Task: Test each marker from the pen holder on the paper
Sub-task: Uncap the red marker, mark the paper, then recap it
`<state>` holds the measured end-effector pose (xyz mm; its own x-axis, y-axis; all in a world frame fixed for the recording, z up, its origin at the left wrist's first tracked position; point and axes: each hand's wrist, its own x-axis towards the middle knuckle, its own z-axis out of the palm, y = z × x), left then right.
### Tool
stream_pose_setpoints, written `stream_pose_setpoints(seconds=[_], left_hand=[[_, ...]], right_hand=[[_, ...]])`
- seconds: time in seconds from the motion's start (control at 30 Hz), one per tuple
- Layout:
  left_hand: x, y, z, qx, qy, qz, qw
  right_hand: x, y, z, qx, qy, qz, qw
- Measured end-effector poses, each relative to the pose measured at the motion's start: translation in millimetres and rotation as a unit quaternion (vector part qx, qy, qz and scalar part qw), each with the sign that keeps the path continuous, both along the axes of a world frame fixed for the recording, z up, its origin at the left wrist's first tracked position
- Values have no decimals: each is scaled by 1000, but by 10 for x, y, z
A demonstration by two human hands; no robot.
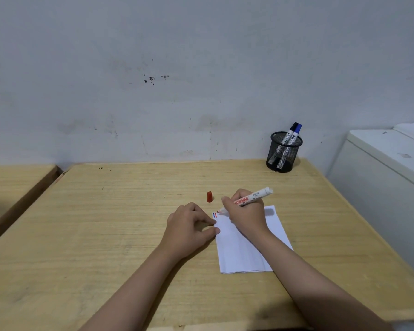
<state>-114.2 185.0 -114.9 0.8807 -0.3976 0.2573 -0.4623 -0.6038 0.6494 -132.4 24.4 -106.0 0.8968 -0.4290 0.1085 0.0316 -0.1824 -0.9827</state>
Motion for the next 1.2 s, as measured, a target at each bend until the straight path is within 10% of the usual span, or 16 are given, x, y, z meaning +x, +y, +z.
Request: stream_pose_setpoints(seconds=[0.6, 0.87, 1.2], left_hand=[[425, -272, 85, -107, 23, 50, 993], [252, -173, 457, -460, 272, 10, 845], [23, -11, 636, -452, 295, -61, 840]], right_hand=[[-13, -115, 94, 229, -46, 27, 972], [-82, -80, 341, 182, -127, 22, 975], [-236, 11, 612, 122, -158, 86, 976]])
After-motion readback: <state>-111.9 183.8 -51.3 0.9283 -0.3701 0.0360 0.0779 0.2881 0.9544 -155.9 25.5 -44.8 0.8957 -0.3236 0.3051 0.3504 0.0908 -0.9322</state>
